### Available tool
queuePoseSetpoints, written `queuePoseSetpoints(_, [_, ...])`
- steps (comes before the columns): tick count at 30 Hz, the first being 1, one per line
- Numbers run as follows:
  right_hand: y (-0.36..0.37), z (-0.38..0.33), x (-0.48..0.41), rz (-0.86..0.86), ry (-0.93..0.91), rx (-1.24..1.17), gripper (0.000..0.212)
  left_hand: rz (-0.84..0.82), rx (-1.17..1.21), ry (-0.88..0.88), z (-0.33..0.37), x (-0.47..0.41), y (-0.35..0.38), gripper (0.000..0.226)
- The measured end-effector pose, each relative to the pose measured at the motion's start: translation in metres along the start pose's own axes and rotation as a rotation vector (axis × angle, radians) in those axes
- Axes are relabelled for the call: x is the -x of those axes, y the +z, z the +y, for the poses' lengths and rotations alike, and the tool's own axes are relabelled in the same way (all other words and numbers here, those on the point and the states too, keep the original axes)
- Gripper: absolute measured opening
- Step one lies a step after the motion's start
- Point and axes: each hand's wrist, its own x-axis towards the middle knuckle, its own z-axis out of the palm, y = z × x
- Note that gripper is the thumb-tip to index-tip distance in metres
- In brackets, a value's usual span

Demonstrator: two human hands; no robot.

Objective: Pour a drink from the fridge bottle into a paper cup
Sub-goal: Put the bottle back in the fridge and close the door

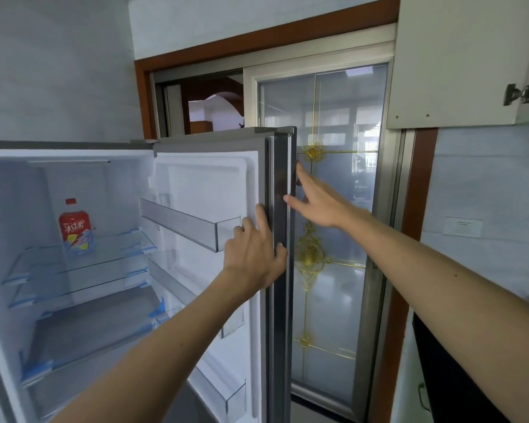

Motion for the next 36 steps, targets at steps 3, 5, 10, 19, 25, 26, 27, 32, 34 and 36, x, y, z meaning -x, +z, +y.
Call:
queuePoseSetpoints(3, [-0.002, -0.015, -0.005, 0.072, -0.059, -0.035, 0.080, 0.082, 0.042, -0.016, -0.008, 0.003, -0.011, 0.079])
queuePoseSetpoints(5, [-0.001, -0.029, -0.009, 0.106, -0.101, -0.070, 0.081, 0.127, 0.043, -0.029, -0.014, 0.007, -0.020, 0.081])
queuePoseSetpoints(10, [0.006, -0.070, -0.018, 0.170, -0.207, -0.095, 0.081, 0.215, 0.037, -0.089, -0.041, 0.018, -0.040, 0.087])
queuePoseSetpoints(19, [0.027, -0.169, -0.035, 0.264, -0.456, -0.263, 0.078, 0.401, 0.071, -0.155, -0.113, 0.049, -0.060, 0.095])
queuePoseSetpoints(25, [0.071, -0.240, -0.055, 0.315, -0.513, -0.440, 0.083, 0.438, 0.063, -0.192, -0.171, 0.069, -0.075, 0.099])
queuePoseSetpoints(26, [0.078, -0.253, -0.056, 0.330, -0.509, -0.464, 0.082, 0.430, 0.057, -0.210, -0.181, 0.073, -0.077, 0.099])
queuePoseSetpoints(27, [0.085, -0.266, -0.058, 0.344, -0.503, -0.486, 0.081, 0.415, 0.050, -0.226, -0.190, 0.076, -0.079, 0.099])
queuePoseSetpoints(32, [0.114, -0.324, -0.069, 0.396, -0.473, -0.529, 0.079, 0.340, 0.214, -0.223, -0.241, 0.090, -0.089, 0.096])
queuePoseSetpoints(34, [0.123, -0.343, -0.075, 0.397, -0.466, -0.528, 0.081, 0.325, 0.315, -0.208, -0.262, 0.095, -0.093, 0.095])
queuePoseSetpoints(36, [0.131, -0.360, -0.081, 0.392, -0.471, -0.519, 0.082, 0.314, 0.376, -0.204, -0.283, 0.100, -0.096, 0.094])
